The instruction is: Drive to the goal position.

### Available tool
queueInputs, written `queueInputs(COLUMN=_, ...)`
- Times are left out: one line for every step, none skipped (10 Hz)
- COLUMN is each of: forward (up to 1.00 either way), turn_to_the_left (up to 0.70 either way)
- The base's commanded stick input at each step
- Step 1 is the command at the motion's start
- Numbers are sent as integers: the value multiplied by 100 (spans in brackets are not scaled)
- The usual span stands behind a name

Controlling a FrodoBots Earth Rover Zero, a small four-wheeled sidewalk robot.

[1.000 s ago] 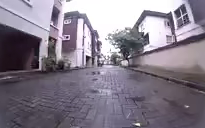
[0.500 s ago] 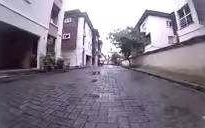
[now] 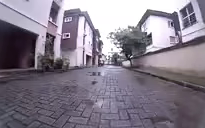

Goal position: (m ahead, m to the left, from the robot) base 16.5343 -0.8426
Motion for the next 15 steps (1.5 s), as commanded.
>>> queueInputs(forward=70, turn_to_the_left=0)
queueInputs(forward=70, turn_to_the_left=0)
queueInputs(forward=70, turn_to_the_left=0)
queueInputs(forward=70, turn_to_the_left=0)
queueInputs(forward=70, turn_to_the_left=0)
queueInputs(forward=70, turn_to_the_left=0)
queueInputs(forward=70, turn_to_the_left=0)
queueInputs(forward=70, turn_to_the_left=0)
queueInputs(forward=70, turn_to_the_left=0)
queueInputs(forward=70, turn_to_the_left=0)
queueInputs(forward=70, turn_to_the_left=-5)
queueInputs(forward=70, turn_to_the_left=-27)
queueInputs(forward=70, turn_to_the_left=-21)
queueInputs(forward=70, turn_to_the_left=0)
queueInputs(forward=70, turn_to_the_left=0)
